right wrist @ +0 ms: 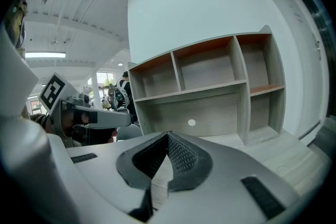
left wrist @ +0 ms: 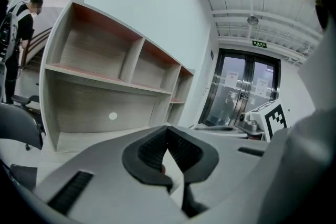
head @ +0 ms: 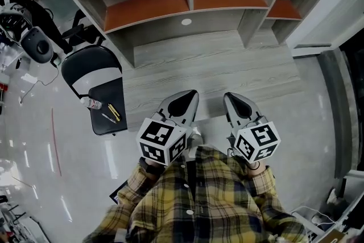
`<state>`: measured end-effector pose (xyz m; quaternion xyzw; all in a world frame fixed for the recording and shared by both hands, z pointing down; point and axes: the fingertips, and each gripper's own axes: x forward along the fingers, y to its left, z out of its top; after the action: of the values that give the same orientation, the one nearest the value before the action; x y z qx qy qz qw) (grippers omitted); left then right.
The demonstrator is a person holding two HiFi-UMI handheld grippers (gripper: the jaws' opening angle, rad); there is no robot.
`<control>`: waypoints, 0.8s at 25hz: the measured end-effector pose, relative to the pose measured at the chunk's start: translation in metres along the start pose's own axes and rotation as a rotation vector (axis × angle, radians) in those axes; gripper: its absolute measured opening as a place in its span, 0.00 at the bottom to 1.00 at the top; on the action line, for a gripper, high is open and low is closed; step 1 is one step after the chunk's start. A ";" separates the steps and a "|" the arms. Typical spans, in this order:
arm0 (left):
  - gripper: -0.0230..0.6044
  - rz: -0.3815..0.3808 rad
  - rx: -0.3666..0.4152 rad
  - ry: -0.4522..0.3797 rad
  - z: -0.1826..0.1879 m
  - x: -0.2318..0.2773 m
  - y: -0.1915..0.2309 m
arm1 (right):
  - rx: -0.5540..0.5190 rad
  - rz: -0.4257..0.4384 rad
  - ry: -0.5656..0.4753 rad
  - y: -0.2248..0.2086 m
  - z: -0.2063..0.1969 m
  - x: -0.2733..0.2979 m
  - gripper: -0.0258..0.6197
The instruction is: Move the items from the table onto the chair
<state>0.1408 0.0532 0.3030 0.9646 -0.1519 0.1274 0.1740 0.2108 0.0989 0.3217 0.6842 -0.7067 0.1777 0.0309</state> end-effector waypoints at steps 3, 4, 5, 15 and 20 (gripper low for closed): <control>0.04 -0.001 0.002 0.000 0.004 0.002 0.008 | 0.005 0.001 0.001 0.000 0.003 0.008 0.07; 0.04 -0.001 0.002 0.001 0.005 0.003 0.010 | 0.007 0.001 0.000 -0.001 0.004 0.011 0.07; 0.04 -0.001 0.003 0.001 0.006 0.003 0.013 | 0.009 0.002 -0.001 -0.001 0.005 0.013 0.07; 0.04 -0.007 0.006 0.002 0.014 0.009 0.021 | 0.014 0.017 0.011 -0.001 0.009 0.026 0.07; 0.04 -0.008 0.005 0.003 0.008 0.006 0.012 | 0.016 0.023 0.010 0.001 0.006 0.016 0.07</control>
<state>0.1435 0.0377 0.3010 0.9654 -0.1476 0.1287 0.1723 0.2100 0.0820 0.3207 0.6755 -0.7127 0.1871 0.0268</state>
